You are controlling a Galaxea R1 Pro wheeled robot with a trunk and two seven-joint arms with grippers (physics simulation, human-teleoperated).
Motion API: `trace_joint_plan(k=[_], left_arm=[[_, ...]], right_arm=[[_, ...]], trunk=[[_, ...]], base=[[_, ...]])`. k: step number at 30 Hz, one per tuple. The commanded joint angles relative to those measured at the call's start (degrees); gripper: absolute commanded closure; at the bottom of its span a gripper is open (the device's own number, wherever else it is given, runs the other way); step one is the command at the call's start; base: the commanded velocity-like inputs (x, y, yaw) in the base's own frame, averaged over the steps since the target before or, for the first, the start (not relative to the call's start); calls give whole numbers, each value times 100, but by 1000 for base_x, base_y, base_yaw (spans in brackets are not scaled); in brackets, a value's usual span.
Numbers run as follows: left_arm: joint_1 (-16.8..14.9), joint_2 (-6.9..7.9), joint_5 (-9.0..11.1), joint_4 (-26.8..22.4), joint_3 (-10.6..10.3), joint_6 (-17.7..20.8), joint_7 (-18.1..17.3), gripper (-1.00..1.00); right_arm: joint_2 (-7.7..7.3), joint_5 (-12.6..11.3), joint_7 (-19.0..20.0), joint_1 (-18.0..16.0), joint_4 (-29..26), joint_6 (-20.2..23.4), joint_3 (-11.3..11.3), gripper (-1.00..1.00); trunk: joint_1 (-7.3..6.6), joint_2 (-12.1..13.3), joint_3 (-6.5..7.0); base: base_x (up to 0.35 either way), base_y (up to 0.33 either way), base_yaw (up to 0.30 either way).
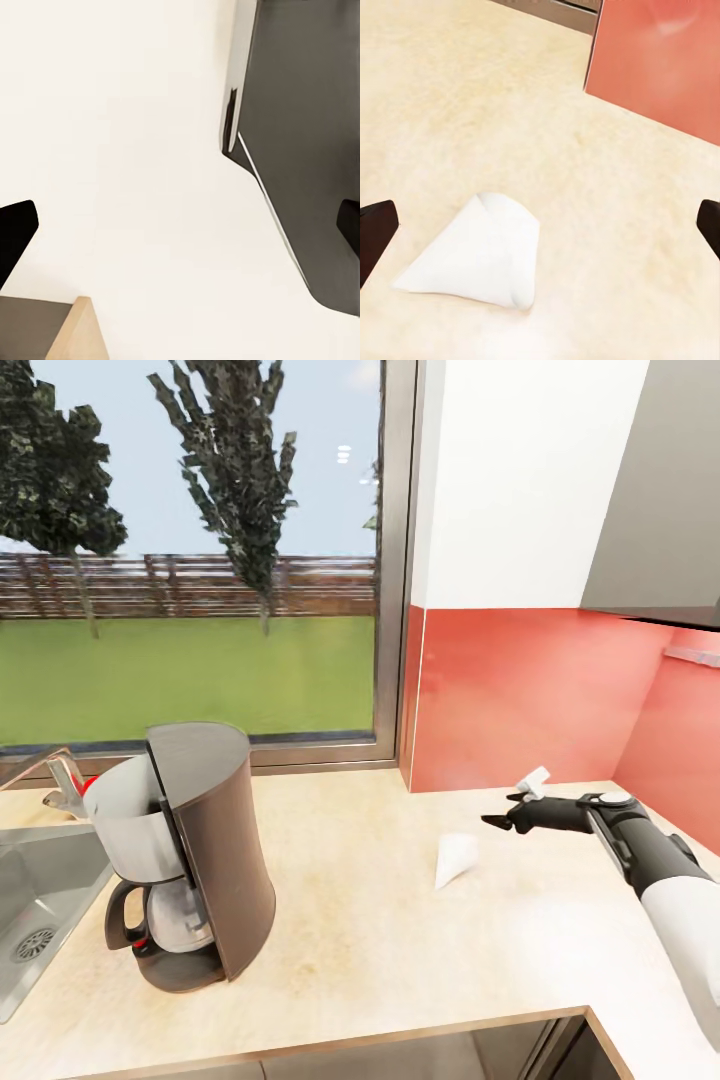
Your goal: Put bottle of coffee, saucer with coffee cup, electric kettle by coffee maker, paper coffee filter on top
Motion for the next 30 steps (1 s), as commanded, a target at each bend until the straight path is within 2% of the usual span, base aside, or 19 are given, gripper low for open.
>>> trace_joint_plan(k=[1,13,18,25,30], left_arm=[[-4,4,-59,-3,48,18,13,-100],[3,32,-40,-2,68,65,22,-100],[3,25,-39,5,59,74,16,-100],[3,-5,-39,6,57,75,35,-100],[3,-9,-39,84,57,75,39,-100]], right_arm=[[2,8,20,-4,-14,37,5,-100],[118,-5,35,-4,68,35,16,-100],[148,6,29,-4,816,-27,24,-100],[163,14,19,-4,979,-246,25,-100],[291,16,18,-4,987,-343,25,-100]], trunk=[[4,-12,-12],[4,-12,-12],[4,-12,-12],[4,-12,-12],[4,-12,-12]], base=[[0,0,0],[0,0,0],[0,0,0],[0,0,0],[0,0,0]])
